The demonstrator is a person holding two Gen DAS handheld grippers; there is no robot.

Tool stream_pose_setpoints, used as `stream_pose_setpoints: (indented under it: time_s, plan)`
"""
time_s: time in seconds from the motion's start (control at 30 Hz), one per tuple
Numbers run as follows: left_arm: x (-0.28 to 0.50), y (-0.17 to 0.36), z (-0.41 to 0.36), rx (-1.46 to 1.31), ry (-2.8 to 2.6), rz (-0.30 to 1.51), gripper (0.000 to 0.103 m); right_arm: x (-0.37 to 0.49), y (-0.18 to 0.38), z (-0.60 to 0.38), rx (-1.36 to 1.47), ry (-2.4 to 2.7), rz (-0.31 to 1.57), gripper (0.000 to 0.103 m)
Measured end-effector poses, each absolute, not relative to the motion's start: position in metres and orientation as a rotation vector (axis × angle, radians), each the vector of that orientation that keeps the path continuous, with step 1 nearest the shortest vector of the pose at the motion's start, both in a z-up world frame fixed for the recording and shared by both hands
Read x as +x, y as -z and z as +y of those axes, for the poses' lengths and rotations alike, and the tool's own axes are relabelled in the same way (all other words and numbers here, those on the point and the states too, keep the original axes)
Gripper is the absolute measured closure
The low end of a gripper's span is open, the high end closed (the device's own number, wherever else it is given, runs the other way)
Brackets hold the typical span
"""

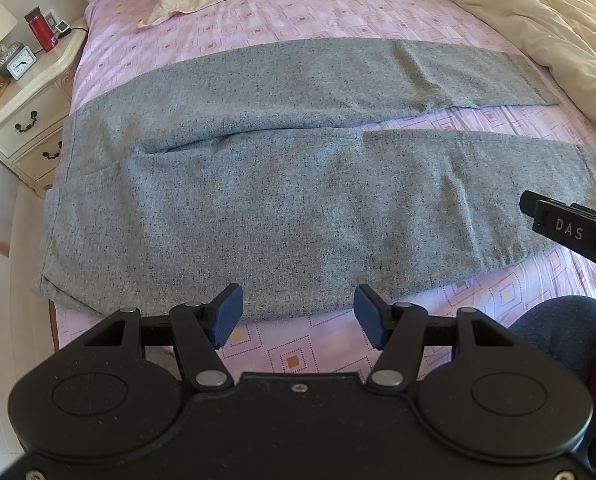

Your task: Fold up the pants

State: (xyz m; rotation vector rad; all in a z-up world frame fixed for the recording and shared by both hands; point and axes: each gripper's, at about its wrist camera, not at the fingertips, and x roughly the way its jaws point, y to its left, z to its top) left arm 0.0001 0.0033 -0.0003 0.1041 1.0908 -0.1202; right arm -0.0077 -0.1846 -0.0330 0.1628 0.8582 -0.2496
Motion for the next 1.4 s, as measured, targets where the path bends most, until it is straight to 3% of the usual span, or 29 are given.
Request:
stream_pose_setpoints:
  time_s: [0.33,0.73,1.03,1.2,1.4]
  plan:
    - [0.001,0.001,0.007,0.133,0.096,1.104,0.039,-0.007,0.032,-0.185,0.173,0.241,0.870,0.046]
    - [0.010,-0.013,0.046,0.047,0.059,1.074,0.039,-0.002,0.037,-0.218,0.402,0.161,0.980,0.046]
    - [0.009,-0.011,0.049,0.135,0.088,1.058,0.040,-0.003,0.034,-0.270,0.186,0.326,0.992,0.047]
    - [0.001,-0.009,0.037,0.243,0.157,0.992,0.040,-0.018,0.043,-0.332,0.243,0.481,0.987,0.050]
    - [0.011,0.031,0.028,0.379,0.197,1.174,0.040,-0.037,0.060,-0.385,0.368,0.601,0.994,0.050]
